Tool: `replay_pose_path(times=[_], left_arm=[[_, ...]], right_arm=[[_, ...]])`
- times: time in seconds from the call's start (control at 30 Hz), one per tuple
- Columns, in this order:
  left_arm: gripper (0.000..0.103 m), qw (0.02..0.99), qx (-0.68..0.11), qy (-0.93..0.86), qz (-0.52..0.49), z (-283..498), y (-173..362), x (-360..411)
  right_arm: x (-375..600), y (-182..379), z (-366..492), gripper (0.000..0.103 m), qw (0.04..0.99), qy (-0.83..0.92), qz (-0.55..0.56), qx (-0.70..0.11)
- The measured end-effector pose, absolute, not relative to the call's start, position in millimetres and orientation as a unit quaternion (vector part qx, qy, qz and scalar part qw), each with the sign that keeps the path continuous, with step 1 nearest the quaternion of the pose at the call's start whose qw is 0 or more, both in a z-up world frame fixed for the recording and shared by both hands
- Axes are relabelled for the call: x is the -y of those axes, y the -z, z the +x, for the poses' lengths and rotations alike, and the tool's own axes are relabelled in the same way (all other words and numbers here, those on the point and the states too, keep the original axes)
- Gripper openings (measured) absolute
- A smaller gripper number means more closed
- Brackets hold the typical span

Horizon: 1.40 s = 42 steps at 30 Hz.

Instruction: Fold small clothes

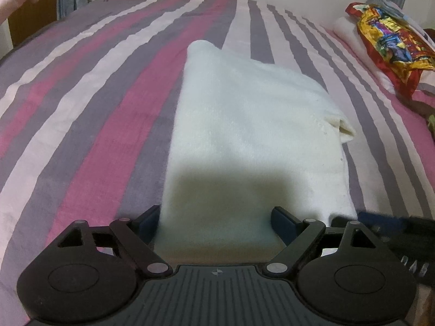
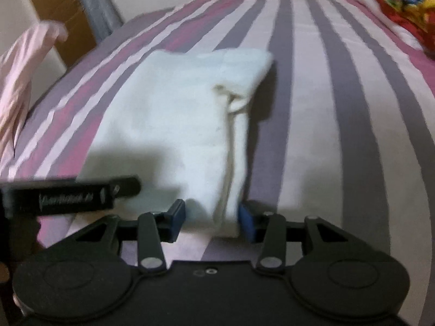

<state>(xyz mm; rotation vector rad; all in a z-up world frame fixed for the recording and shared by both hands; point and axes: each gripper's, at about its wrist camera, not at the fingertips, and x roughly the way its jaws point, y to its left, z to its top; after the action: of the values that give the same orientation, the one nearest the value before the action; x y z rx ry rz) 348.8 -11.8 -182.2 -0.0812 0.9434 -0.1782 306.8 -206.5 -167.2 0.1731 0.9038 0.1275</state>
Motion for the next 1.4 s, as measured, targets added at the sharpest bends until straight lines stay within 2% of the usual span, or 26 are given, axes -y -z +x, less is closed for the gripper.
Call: replay_pose_path(times=[0.07,0.1,0.13,0.17,0.23,0.27,0.33,0.43,0.6,0.77,0.9,0.97,1.33,1.37,1.4], left_arm=[[0.086,0.886,-0.454,0.084,-0.041,350,183,13],[0.087,0.886,-0.454,0.084,-0.041,351,183,13],[0.087,0.886,-0.455,0.085,-0.040,351,183,14],[0.087,0.886,-0.455,0.085,-0.039,352,183,14],[0.087,0.884,-0.457,0.086,-0.040,354,182,13],[0.087,0.884,-0.458,0.086,-0.041,354,181,13],[0.087,0.884,-0.457,0.087,-0.047,354,179,12],[0.087,0.880,-0.462,0.091,-0.054,355,181,11],[0.087,0.883,-0.460,0.088,-0.033,353,185,19],[0.087,0.886,-0.454,0.085,-0.038,352,173,17],[0.087,0.886,-0.455,0.076,-0.042,346,166,14],[0.087,0.889,-0.450,0.073,-0.037,341,159,14],[0.087,0.918,-0.392,0.057,-0.014,280,78,6],[0.089,0.920,-0.389,0.056,-0.008,273,70,6],[0.103,0.922,-0.384,0.055,-0.001,266,63,6]], right_arm=[[212,167,310,0.057,0.895,-0.053,0.092,-0.434],[216,171,314,0.057,0.887,-0.061,0.108,-0.446],[219,173,316,0.053,0.881,-0.071,0.128,-0.450],[221,174,317,0.044,0.877,-0.081,0.145,-0.451],[218,176,320,0.039,0.871,-0.092,0.152,-0.458],[215,177,319,0.030,0.869,-0.100,0.144,-0.463],[212,174,317,0.019,0.861,-0.122,0.146,-0.471],[213,164,308,0.018,0.868,-0.133,0.131,-0.461],[216,178,311,0.018,0.860,-0.116,0.128,-0.480],[208,150,300,0.031,0.891,-0.097,0.094,-0.434],[204,135,290,0.038,0.910,-0.068,0.070,-0.402],[201,132,285,0.050,0.913,-0.054,0.059,-0.400],[200,95,242,0.069,0.926,-0.020,0.056,-0.372],[199,89,234,0.069,0.928,-0.017,0.054,-0.367],[198,82,226,0.069,0.930,-0.017,0.053,-0.363]])
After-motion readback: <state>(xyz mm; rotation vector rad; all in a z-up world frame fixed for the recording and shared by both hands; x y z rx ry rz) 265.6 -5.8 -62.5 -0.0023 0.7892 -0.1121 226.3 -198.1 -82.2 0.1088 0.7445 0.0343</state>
